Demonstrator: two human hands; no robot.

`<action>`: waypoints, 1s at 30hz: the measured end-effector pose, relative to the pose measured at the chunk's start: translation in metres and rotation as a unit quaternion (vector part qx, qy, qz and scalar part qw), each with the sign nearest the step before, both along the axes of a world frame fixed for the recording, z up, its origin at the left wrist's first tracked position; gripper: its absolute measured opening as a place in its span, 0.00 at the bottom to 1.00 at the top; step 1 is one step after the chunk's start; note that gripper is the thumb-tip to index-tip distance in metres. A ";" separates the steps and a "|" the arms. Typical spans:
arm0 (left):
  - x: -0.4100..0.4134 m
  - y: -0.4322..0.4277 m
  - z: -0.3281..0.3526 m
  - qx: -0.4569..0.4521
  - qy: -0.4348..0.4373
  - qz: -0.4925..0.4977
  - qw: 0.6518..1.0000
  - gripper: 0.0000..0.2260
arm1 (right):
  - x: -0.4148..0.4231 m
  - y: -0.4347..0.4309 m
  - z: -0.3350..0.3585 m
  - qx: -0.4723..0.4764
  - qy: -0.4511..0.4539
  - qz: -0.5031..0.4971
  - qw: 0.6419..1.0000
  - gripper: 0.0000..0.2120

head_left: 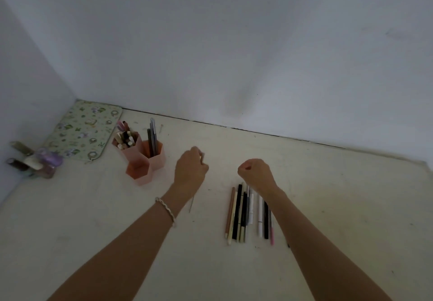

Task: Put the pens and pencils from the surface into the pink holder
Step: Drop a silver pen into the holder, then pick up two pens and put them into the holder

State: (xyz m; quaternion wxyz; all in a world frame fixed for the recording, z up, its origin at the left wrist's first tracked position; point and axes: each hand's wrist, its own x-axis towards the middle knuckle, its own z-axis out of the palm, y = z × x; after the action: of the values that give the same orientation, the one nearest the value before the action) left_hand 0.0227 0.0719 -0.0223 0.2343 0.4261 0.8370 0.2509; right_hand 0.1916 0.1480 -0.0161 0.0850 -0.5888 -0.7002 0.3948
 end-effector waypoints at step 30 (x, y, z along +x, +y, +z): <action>-0.047 -0.008 0.055 0.272 -0.095 0.043 0.957 0.17 | -0.051 -0.008 -0.034 0.076 -0.014 0.000 0.997 0.01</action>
State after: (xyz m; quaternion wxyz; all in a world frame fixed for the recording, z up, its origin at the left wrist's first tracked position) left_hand -0.0240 0.0641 0.0326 0.1768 0.4120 0.7282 0.5184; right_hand 0.1406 0.1402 -0.0506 0.1196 -0.5857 -0.7296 0.3322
